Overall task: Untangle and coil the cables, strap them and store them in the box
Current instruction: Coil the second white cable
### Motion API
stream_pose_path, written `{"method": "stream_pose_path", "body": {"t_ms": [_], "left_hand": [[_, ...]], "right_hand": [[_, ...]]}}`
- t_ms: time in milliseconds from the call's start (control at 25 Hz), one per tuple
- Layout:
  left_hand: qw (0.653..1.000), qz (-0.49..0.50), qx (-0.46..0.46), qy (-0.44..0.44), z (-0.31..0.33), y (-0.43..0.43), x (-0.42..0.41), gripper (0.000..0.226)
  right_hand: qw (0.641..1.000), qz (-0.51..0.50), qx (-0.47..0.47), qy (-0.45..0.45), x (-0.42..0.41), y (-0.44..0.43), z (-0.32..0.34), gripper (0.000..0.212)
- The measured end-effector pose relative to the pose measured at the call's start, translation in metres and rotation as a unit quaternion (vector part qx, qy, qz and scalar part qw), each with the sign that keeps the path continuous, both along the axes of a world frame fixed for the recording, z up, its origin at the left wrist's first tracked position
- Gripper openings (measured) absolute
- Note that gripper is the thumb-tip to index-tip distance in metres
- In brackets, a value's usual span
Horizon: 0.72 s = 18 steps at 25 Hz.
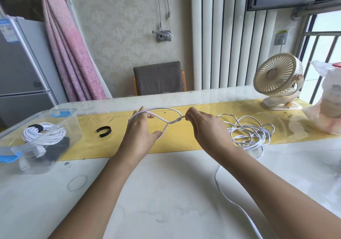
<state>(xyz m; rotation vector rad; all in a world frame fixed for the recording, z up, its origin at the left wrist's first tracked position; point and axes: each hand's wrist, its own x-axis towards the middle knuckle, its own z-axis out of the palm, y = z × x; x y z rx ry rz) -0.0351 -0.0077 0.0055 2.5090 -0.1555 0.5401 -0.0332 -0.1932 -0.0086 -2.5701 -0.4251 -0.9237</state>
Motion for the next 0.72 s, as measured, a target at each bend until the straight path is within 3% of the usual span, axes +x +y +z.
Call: {"method": "stream_pose_path", "body": {"t_ms": [120, 240, 320, 400, 480, 600, 720], "left_hand": [[0.996, -0.005, -0.082, 0.019, 0.002, 0.012, 0.003, 0.011], [0.988, -0.089, -0.07, 0.107, 0.003, 0.017, -0.001, 0.031], [0.98, -0.151, -0.091, 0.092, 0.005, 0.013, -0.002, 0.047], [0.96, -0.214, -0.172, 0.054, 0.008, 0.008, -0.005, 0.048], [0.9, -0.28, -0.33, 0.048, 0.014, 0.005, -0.008, 0.038], [0.757, -0.294, -0.578, 0.082, 0.022, 0.004, -0.008, 0.038], [0.715, -0.23, -0.643, 0.151, 0.027, 0.009, -0.003, 0.033]], "right_hand": [[0.998, 0.014, 0.055, 0.022, 0.001, -0.004, 0.005, 0.013], [0.983, 0.046, 0.15, 0.098, 0.003, -0.006, 0.006, 0.019], [0.969, 0.038, 0.209, 0.125, 0.007, -0.011, 0.009, 0.02], [0.954, 0.019, 0.267, 0.133, 0.012, -0.021, 0.011, 0.021], [0.944, 0.004, 0.299, 0.139, 0.017, -0.03, 0.012, 0.021], [0.941, 0.009, 0.304, 0.145, 0.019, -0.031, 0.011, 0.021], [0.948, 0.021, 0.292, 0.125, 0.015, -0.024, 0.011, 0.02]]}}
